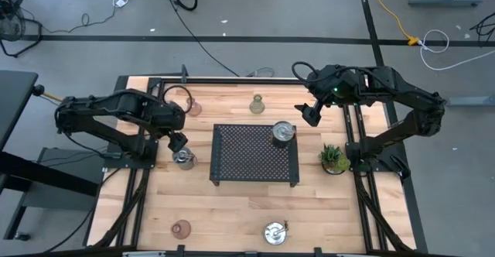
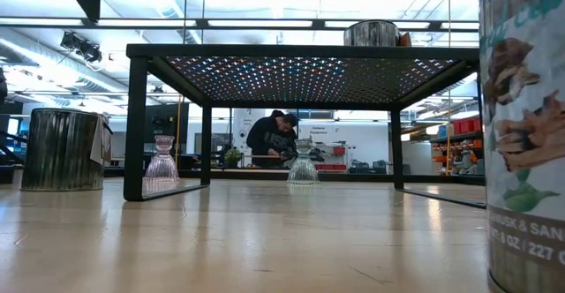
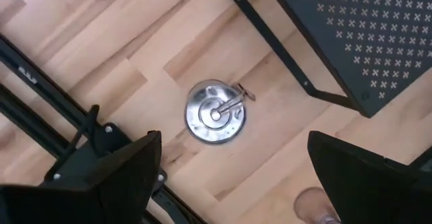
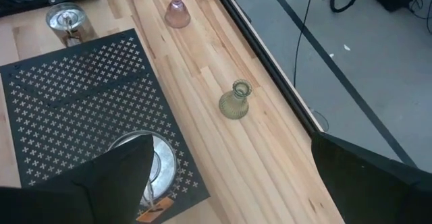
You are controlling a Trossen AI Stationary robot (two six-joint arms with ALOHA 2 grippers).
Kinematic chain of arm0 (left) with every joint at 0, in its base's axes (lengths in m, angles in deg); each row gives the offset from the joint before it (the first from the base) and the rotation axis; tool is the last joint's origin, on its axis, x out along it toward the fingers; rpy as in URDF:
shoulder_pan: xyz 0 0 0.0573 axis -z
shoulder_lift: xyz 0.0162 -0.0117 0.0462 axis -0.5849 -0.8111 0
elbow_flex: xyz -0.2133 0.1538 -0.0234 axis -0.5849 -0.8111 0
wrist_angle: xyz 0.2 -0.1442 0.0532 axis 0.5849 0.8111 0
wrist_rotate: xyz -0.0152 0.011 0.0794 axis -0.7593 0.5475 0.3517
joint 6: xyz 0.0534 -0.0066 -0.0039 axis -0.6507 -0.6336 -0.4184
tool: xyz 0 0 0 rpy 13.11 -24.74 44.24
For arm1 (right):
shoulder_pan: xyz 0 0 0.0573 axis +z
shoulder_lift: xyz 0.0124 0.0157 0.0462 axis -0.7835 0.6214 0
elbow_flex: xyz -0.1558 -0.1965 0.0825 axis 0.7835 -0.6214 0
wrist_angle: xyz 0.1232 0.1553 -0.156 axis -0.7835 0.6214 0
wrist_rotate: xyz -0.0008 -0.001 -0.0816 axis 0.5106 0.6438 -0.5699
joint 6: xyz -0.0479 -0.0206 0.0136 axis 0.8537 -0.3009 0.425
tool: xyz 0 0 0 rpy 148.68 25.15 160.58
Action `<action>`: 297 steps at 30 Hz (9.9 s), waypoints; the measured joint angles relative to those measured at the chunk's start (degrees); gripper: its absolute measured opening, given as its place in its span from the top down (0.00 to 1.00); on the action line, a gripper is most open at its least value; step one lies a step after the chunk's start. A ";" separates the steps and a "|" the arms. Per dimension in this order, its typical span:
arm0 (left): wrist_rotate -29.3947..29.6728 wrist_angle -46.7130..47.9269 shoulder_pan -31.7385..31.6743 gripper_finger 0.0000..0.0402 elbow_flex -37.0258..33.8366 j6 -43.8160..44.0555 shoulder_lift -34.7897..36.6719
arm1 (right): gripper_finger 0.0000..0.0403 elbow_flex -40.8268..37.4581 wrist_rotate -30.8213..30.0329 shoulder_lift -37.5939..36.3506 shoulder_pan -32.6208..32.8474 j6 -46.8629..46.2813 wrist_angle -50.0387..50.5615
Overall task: Pick & Place candle stick holders
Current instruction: Put the top brown scented candle on the shelf aligned with the other scented candle
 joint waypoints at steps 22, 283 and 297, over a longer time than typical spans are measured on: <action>0.31 -2.64 4.70 0.01 0.00 3.87 -0.09 | 0.01 0.00 0.06 0.00 0.00 1.41 0.02; -8.41 -9.09 -12.09 0.06 48.24 -31.91 -46.75 | 0.01 -0.02 4.36 -0.01 -0.02 5.34 -4.72; -8.41 -9.47 -11.67 0.05 48.24 -31.89 -46.75 | 0.01 -0.02 4.37 -0.02 -0.02 6.55 -4.72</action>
